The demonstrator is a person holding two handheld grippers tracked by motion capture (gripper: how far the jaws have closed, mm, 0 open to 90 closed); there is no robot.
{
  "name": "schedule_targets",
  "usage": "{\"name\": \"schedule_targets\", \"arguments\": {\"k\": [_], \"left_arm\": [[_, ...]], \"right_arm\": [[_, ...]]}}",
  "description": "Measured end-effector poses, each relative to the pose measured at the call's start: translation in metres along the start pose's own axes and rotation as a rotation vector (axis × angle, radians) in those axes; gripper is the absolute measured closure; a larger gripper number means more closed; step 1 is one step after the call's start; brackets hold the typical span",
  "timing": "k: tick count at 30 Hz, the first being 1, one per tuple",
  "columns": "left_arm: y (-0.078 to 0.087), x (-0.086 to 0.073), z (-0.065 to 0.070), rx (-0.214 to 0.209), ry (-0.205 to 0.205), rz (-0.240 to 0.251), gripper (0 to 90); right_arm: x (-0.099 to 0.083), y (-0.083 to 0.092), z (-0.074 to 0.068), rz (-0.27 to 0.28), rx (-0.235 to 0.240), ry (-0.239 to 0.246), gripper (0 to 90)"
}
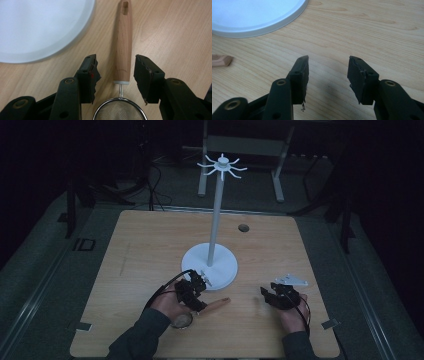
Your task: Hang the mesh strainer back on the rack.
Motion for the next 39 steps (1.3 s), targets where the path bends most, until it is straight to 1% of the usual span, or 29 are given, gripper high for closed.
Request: {"name": "schedule_targets", "arguments": {"k": [3, 13, 16, 19, 21, 28, 31, 35, 39], "left_arm": [[-0.002, 0.002, 0.001, -0.003, -0.004, -0.024, 53.8], [-0.015, 0.001, 0.000, -0.044, -0.006, -0.112, 56.2], [-0.019, 0.001, 0.001, -0.058, 0.000, -0.132, 56.9], [-0.023, 0.002, 0.002, -0.064, -0.007, -0.152, 58.1], [-0.026, 0.002, 0.002, -0.069, -0.005, -0.162, 58.8], [-0.035, -0.001, 0.002, -0.101, -0.005, -0.216, 62.7], [-0.038, -0.001, 0.002, -0.104, 0.003, -0.226, 63.5], [-0.039, -0.001, 0.002, -0.101, 0.010, -0.223, 65.9], [-0.041, 0.000, 0.000, -0.100, 0.011, -0.226, 65.0]], "right_arm": [[0.000, 0.000, 0.000, -0.001, -0.002, -0.006, 50.5], [-0.001, 0.001, 0.001, -0.004, -0.003, -0.007, 50.4], [-0.002, 0.001, 0.002, -0.003, -0.004, -0.010, 50.3], [-0.002, 0.001, 0.002, -0.003, -0.003, -0.012, 50.3], [-0.002, 0.001, 0.002, -0.003, -0.002, -0.009, 50.2], [-0.002, 0.001, 0.003, -0.006, -0.007, -0.014, 50.1], [-0.002, 0.000, 0.002, -0.007, -0.006, -0.013, 50.1], [-0.002, 0.000, 0.002, -0.007, -0.006, -0.011, 50.1], [-0.003, 0.000, 0.002, -0.009, -0.006, -0.012, 50.1]]}}
Point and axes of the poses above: each handheld gripper's, and its own axes: y roughly backward along the jaws, x roughly out of its top, z roughly to its right, the point moved 3 cm from there along -y, roughly forward along the jaws, and after that the axes turned 4 degrees about -y, right-handed, at the moved point
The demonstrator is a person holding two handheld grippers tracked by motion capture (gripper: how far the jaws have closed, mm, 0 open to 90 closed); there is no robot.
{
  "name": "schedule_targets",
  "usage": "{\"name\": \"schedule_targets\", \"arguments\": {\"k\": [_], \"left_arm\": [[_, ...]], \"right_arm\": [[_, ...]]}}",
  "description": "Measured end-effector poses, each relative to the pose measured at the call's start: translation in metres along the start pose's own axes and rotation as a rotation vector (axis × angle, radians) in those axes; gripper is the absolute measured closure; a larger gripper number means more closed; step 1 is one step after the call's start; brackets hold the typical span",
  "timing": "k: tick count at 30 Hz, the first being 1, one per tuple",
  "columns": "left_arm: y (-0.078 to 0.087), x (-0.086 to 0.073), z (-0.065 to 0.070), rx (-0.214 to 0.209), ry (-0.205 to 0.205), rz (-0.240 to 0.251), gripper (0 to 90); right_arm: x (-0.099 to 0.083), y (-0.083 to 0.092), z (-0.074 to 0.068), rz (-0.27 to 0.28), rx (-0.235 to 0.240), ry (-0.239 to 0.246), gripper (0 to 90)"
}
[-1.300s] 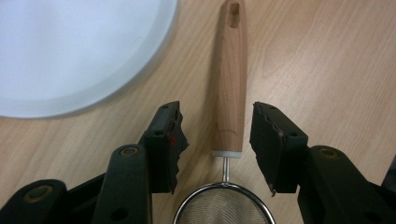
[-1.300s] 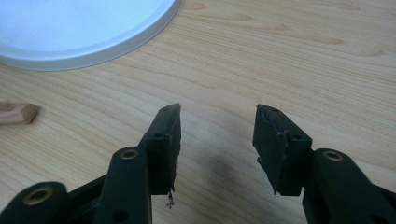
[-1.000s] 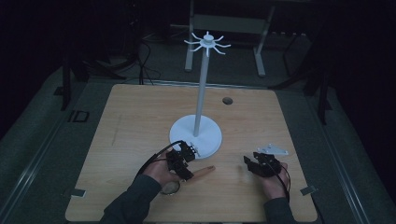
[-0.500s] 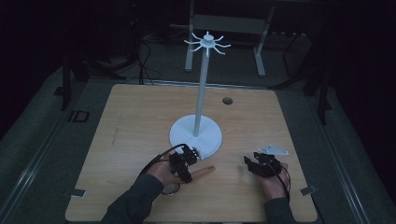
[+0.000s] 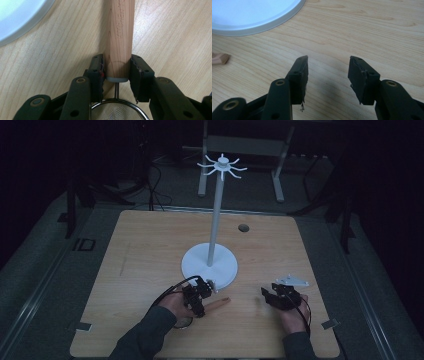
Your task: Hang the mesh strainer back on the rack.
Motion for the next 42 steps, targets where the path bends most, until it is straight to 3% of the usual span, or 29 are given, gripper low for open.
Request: {"name": "schedule_targets", "arguments": {"k": [7, 14, 42], "left_arm": [[-0.002, 0.001, -0.001, -0.011, 0.009, -0.008, 66.2], [0.000, 0.000, -0.003, 0.009, 0.023, 0.005, 69.1], [0.043, -0.008, -0.014, 0.079, 0.112, 0.232, 69.4]], "right_arm": [[-0.001, -0.001, 0.000, -0.003, -0.001, -0.003, 50.1], [-0.001, 0.000, 0.002, -0.003, -0.003, -0.008, 50.1], [-0.002, -0.002, 0.001, -0.004, -0.004, -0.008, 49.8]]}}
Point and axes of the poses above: each handheld gripper's, and its own axes: y roughly backward along the jaws, x roughly out of its top, z roughly to its right, the point moved 3 cm from there along -y, roughly forward along the jaws, and after that the axes turned 4 degrees about -y, right-handed, at the moved point
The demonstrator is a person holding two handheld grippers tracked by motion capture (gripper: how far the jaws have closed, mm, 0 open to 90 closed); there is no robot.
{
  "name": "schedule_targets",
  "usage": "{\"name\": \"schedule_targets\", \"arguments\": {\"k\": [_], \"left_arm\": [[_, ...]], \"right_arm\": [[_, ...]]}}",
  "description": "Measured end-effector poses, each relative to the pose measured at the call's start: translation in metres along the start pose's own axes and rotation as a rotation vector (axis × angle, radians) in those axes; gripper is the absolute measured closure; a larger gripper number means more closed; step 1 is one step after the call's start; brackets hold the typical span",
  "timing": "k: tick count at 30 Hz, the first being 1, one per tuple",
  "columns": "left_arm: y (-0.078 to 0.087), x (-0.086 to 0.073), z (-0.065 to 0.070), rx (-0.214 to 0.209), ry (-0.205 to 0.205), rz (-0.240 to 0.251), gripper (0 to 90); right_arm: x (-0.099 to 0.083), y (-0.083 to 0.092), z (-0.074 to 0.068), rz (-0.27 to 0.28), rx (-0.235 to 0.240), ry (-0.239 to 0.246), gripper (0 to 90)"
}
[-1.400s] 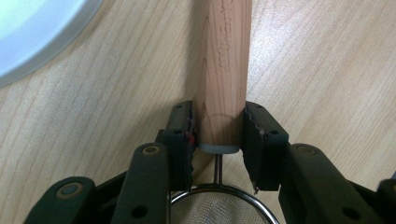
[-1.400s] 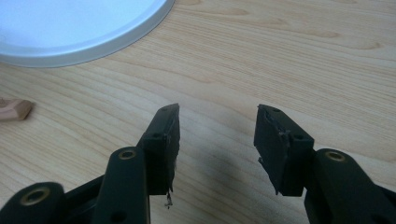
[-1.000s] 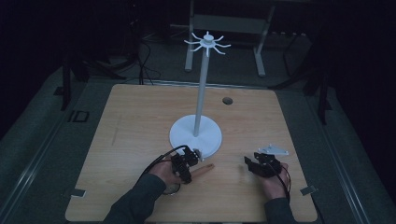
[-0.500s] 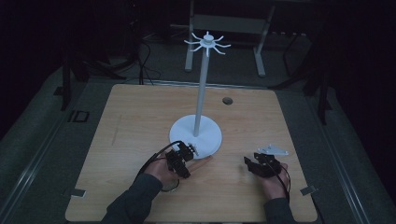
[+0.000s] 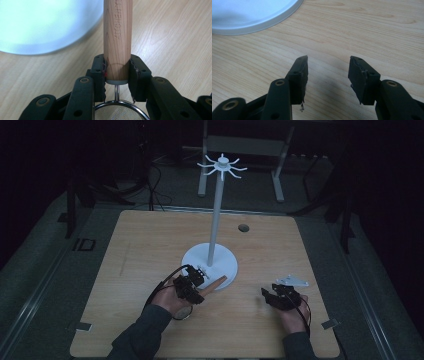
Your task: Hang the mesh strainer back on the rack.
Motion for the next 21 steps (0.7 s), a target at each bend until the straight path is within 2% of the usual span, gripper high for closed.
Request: {"name": "schedule_targets", "arguments": {"k": [11, 20, 21], "left_arm": [[0.018, 0.000, -0.007, 0.039, 0.056, 0.109, 69.4], [0.027, 0.000, -0.009, 0.060, 0.075, 0.156, 69.4], [0.031, 0.000, -0.011, 0.066, 0.085, 0.175, 69.4]], "right_arm": [[-0.001, -0.001, 0.000, -0.001, -0.004, -0.006, 49.6], [-0.002, -0.001, 0.002, -0.001, -0.007, -0.018, 49.5], [-0.002, -0.001, 0.003, 0.000, -0.005, -0.020, 49.5]]}}
Point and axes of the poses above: each handheld gripper's, and its own axes: y roughly backward along the jaws, x roughly out of its top, z roughly to its right, the point moved 3 cm from there along -y, roughly forward along the jaws, and after that the axes turned 4 degrees about -y, right-handed, at the moved point
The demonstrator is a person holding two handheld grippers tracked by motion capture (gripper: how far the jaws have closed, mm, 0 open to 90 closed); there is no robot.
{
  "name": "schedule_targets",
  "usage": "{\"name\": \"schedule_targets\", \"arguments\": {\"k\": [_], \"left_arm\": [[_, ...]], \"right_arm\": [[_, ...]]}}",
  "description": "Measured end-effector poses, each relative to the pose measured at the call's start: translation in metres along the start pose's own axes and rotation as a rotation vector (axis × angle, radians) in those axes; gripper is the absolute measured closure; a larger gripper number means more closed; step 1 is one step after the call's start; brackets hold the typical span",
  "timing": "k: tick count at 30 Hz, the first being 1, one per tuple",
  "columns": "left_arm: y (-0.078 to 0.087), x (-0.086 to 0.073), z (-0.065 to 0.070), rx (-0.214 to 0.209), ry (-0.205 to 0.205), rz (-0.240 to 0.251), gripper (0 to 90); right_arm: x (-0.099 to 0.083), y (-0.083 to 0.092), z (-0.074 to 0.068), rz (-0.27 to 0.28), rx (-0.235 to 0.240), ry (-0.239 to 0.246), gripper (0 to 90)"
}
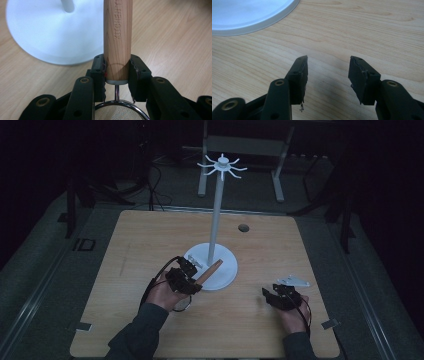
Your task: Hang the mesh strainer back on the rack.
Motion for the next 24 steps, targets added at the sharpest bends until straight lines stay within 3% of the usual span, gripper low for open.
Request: {"name": "schedule_targets", "arguments": {"k": [24], "left_arm": [[0.032, 0.006, -0.010, 0.080, 0.096, 0.184, 69.4]], "right_arm": [[-0.001, 0.000, 0.002, 0.003, -0.001, -0.008, 49.4]]}}
Point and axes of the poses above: each handheld gripper's, and its own axes: y roughly backward along the jaws, x roughly out of its top, z roughly to its right, the point moved 3 cm from there along -y, roughly forward along the jaws, and after that the axes turned 4 degrees about -y, right-handed, at the moved point
